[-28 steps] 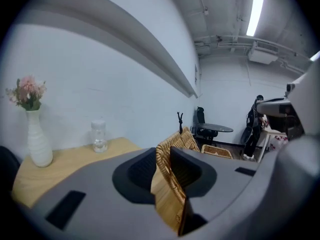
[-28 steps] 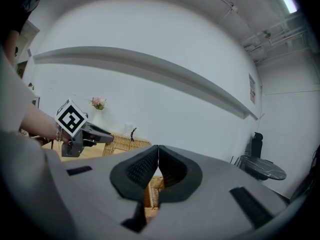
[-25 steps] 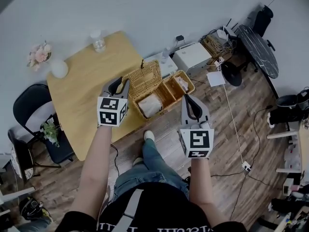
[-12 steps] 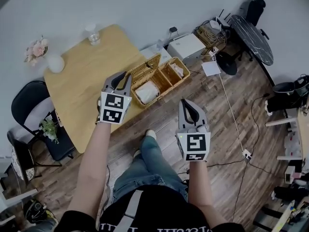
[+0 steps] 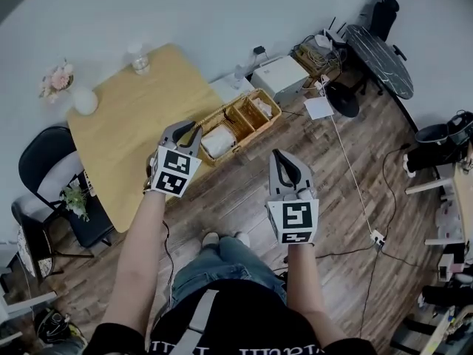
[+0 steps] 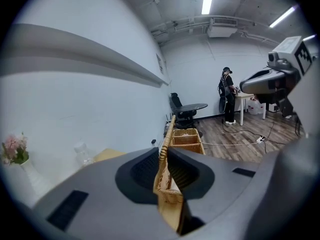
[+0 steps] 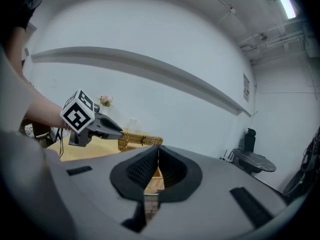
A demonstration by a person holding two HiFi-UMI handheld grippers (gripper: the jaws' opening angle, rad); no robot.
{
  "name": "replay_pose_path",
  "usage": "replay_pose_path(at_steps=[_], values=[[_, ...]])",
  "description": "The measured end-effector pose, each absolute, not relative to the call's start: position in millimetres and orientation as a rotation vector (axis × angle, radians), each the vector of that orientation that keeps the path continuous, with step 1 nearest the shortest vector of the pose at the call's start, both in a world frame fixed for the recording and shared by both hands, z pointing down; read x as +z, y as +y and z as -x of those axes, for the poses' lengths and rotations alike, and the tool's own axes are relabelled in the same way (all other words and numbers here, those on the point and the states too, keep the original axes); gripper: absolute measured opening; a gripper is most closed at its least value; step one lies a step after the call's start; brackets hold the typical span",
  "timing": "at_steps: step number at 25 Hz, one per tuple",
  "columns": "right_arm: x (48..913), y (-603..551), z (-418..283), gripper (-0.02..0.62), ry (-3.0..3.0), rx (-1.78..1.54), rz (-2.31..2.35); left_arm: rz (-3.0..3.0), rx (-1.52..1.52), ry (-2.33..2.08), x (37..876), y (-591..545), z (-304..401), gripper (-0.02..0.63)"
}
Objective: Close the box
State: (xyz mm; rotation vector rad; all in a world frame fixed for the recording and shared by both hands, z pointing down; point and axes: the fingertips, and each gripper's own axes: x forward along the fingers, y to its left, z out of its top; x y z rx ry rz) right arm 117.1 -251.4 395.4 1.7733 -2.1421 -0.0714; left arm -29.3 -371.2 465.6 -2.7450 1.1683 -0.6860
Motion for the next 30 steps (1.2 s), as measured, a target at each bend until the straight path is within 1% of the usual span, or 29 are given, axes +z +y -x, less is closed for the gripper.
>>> replay_pose_path(at_steps=[9, 17, 30], values=[[389, -241, -150, 0.017, -2.157, -0.058, -1.791, 2.66, -0.843, 1.122, 483, -345, 13, 0.057], [386, -230, -185, 0.017, -2.136, -0.032, -1.834, 2.567, -1.061, 1.043, 517, -320, -3, 0.078], [389, -221, -194, 0.017, -2.17, 0.0, -1.818, 2.453, -1.352, 0.92, 566, -309, -16, 0.112]])
